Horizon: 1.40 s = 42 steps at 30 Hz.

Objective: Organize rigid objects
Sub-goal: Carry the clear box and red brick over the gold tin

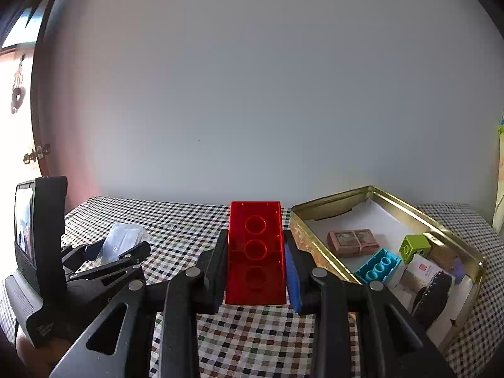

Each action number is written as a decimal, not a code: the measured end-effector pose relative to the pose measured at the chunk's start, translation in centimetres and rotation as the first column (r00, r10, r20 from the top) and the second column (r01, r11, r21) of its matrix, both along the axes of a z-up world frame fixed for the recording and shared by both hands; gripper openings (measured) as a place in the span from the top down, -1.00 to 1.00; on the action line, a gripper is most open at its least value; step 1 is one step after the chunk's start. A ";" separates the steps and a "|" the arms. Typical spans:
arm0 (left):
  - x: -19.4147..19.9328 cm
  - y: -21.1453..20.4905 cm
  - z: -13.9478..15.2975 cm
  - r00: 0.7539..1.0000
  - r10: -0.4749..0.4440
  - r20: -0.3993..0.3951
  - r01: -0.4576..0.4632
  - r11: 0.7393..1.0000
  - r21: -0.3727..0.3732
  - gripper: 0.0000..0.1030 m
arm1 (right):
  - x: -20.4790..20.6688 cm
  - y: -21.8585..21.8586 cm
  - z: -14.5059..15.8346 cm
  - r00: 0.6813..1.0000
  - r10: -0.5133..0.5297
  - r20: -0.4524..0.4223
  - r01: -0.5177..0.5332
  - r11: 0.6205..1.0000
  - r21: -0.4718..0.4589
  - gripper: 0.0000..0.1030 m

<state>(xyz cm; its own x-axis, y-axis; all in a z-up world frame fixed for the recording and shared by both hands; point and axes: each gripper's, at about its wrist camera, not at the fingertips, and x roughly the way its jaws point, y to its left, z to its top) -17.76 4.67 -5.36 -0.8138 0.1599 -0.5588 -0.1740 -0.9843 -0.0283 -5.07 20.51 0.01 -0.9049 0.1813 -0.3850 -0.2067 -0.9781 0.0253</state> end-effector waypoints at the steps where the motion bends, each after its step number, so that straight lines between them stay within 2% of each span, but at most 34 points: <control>1: 0.1 0.3 0.0 1.000 -0.002 0.001 0.002 1.000 -0.001 -0.03 | 0.1 0.0 0.0 1.000 0.000 0.000 0.000 1.000 0.008 0.34; 17: 1.9 4.5 -0.1 0.999 -0.032 -0.029 0.031 0.999 -0.022 -0.03 | 2.3 2.4 0.5 0.999 -0.019 -0.029 0.021 0.997 0.068 0.34; 23: 2.5 6.4 0.1 0.998 -0.049 -0.036 0.050 0.999 0.005 -0.03 | 3.2 3.6 1.0 0.998 -0.039 -0.039 0.043 0.995 0.089 0.34; 33: 3.3 9.5 0.8 0.994 -0.092 -0.055 0.094 0.995 0.020 -0.03 | 4.1 6.3 1.5 0.995 -0.085 -0.051 0.090 0.991 0.100 0.34; 42: 3.5 12.4 1.9 0.986 -0.144 -0.087 0.146 0.989 0.018 -0.03 | 4.7 8.6 2.2 0.988 -0.133 -0.073 0.138 0.988 0.070 0.34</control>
